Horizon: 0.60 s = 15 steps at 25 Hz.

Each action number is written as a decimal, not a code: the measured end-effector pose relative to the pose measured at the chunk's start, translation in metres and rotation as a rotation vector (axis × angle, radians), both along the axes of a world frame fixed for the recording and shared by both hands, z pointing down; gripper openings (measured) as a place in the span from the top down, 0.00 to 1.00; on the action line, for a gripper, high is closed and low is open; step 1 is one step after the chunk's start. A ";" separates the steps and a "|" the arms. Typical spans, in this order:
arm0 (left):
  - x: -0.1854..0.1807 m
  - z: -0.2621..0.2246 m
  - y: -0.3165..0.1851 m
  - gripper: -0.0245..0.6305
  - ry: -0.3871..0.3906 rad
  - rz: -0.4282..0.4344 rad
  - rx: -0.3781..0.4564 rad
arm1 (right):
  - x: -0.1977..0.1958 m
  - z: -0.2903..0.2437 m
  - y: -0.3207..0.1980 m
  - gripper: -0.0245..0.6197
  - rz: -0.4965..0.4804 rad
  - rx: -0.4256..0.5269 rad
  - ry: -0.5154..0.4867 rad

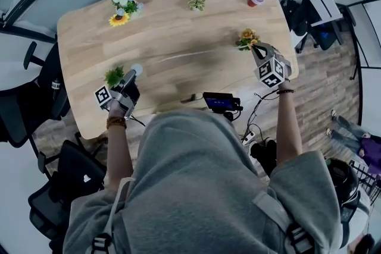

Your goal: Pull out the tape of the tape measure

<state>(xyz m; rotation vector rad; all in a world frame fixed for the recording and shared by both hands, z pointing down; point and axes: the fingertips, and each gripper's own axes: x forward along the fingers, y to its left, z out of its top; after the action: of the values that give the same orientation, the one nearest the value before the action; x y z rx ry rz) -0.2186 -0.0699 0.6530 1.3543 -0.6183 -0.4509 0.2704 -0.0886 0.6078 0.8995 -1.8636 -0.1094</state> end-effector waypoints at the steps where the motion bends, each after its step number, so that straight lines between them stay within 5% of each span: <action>1: 0.002 0.001 0.001 0.86 -0.007 0.008 -0.002 | -0.005 -0.002 -0.001 0.94 -0.010 0.004 -0.003; 15: 0.041 0.019 0.004 0.86 -0.034 0.083 -0.033 | -0.070 0.001 -0.002 0.94 -0.131 -0.012 -0.047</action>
<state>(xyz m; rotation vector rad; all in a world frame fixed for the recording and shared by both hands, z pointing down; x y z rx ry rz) -0.1775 -0.0663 0.6723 1.3535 -0.5930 -0.3501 0.2008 -0.0904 0.6092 0.7775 -1.9649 -0.1586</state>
